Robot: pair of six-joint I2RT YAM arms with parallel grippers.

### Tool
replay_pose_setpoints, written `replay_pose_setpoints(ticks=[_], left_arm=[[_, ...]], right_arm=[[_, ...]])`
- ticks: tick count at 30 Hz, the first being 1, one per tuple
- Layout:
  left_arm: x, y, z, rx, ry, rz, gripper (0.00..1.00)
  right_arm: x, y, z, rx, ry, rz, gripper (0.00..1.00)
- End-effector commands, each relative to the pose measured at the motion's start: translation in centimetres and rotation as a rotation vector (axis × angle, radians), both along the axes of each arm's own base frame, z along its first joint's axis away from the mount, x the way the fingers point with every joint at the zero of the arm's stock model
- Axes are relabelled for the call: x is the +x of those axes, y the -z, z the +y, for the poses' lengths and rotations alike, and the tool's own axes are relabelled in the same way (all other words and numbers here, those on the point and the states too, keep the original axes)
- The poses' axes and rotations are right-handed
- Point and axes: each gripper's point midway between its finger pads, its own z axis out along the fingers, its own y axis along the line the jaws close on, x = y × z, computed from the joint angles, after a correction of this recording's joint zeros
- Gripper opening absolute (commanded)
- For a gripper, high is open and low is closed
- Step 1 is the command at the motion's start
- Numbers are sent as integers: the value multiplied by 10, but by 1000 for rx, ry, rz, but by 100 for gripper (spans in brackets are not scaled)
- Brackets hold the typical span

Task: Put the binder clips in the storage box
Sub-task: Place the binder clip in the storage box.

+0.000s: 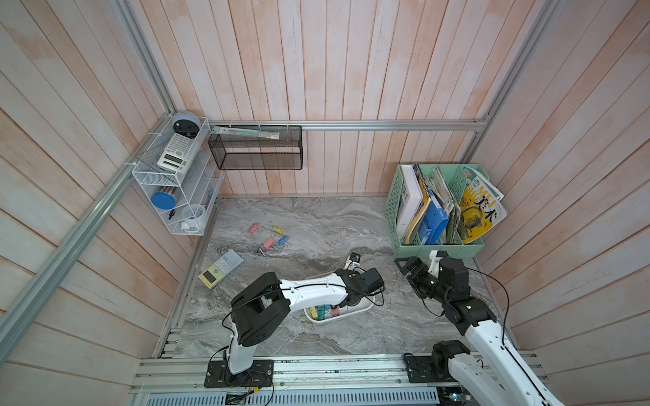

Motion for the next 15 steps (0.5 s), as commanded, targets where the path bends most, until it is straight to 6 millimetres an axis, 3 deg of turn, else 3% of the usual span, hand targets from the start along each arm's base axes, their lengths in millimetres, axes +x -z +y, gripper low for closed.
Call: replay_pose_setpoints(ticks=[1,5,9,11,15], left_arm=[[-5,0,-6,-39,17,16,31],[-3,-32,-22,-167,46,-5,32],[11,-85,-26,-350,56,-47,32],[28,-107,-14,-432,34,-67,32],[86,-137,51,-448,-95,-166,32]], right_arm=[[3,-17,3,14,-15,-39,97],[1,-20,1,8,-12,-48,98],[0,-23,0,5,-9,-55,97],[0,-25,1,8,-10,-58,97],[-1,-28,3,11,-22,-63,98]])
